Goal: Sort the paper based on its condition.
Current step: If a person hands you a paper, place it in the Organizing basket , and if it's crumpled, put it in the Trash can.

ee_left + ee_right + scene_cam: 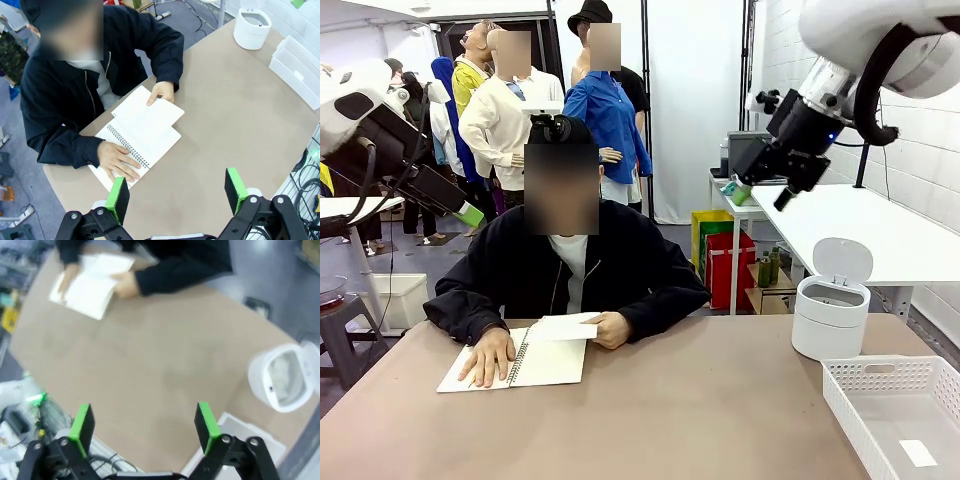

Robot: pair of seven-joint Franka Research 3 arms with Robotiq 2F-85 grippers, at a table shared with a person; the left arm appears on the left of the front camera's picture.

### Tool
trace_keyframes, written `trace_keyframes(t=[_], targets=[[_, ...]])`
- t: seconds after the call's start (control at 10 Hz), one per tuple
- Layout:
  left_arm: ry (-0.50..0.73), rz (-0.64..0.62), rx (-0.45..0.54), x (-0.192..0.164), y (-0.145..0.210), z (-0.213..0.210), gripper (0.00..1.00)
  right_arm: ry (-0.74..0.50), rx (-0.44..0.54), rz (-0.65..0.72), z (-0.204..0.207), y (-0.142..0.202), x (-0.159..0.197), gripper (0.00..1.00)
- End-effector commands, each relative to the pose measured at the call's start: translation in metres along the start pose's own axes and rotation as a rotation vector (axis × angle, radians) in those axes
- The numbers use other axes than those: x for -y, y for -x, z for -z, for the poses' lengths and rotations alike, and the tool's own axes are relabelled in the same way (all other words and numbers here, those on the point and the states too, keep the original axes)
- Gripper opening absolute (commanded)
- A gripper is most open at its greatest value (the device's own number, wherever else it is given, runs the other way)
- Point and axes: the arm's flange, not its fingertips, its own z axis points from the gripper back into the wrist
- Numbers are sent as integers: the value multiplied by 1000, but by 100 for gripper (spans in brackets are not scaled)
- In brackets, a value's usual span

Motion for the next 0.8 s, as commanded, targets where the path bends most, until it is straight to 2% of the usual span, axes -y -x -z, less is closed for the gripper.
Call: trace_keyframes(t=[0.0,0.4,0.6,0.7], targets=[[0,-2,2,-1,0,-1,100,-118,57,-163,-1,11,-1,100],[0,-2,2,-1,0,-1,100,-171,161,-438,-2,22,-40,100],[0,-2,2,-1,0,-1,100,-164,163,-486,-4,26,-54,100],[0,-2,2,-1,0,-1,100,-135,138,-420,-5,23,-57,100]])
